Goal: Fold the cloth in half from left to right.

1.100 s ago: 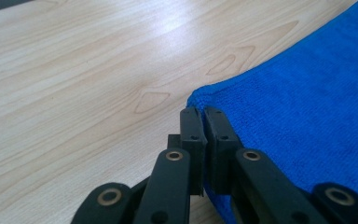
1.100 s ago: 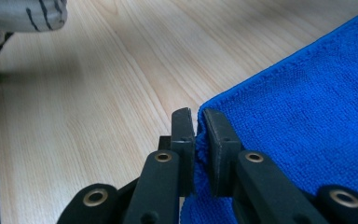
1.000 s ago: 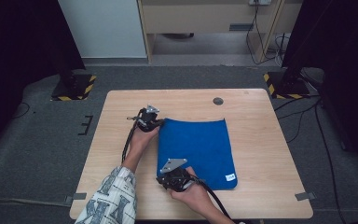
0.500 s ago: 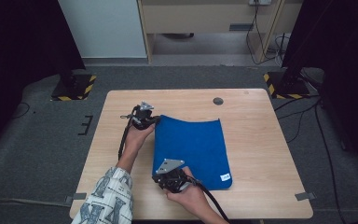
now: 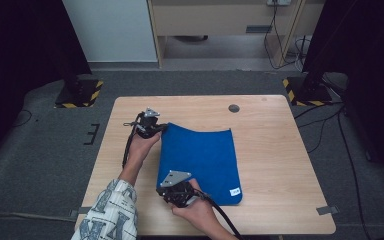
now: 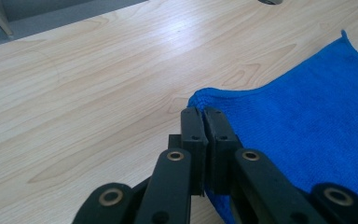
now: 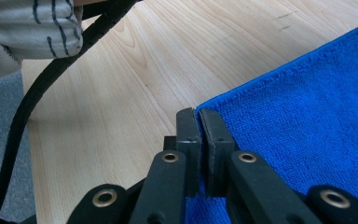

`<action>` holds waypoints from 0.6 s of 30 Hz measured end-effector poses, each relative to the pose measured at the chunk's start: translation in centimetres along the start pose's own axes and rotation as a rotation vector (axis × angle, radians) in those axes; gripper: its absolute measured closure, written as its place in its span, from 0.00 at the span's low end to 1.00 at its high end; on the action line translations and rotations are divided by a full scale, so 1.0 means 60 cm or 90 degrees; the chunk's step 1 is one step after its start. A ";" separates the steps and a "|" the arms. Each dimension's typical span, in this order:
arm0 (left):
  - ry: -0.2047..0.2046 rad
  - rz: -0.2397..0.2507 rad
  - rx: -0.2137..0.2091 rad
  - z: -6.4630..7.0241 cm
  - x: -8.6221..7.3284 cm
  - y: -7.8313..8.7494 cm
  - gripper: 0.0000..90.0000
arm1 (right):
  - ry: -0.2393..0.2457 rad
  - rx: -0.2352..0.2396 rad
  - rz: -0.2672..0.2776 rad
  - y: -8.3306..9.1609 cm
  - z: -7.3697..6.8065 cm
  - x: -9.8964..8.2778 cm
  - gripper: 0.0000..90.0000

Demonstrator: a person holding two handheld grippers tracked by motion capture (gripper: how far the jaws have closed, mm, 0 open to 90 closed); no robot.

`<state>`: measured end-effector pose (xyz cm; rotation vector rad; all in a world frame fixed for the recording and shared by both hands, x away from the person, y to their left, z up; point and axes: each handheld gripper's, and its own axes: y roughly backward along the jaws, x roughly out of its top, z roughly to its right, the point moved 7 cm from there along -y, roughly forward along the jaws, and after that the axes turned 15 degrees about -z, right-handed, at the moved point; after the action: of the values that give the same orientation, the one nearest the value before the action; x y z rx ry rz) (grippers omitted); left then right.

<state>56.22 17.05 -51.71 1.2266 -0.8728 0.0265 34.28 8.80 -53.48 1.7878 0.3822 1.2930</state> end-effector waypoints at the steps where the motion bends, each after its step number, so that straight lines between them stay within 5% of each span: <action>1: 0.001 0.000 0.000 -0.002 -0.001 0.001 0.97 | 0.000 -0.002 0.000 -0.001 -0.001 0.001 0.97; 18: 0.004 0.003 -0.017 -0.043 -0.023 0.039 0.97 | -0.001 0.000 0.019 -0.029 -0.030 0.035 0.97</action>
<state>55.67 20.63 -50.83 1.1988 -0.8674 0.0219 33.99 12.07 -53.42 1.7994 0.3562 1.3125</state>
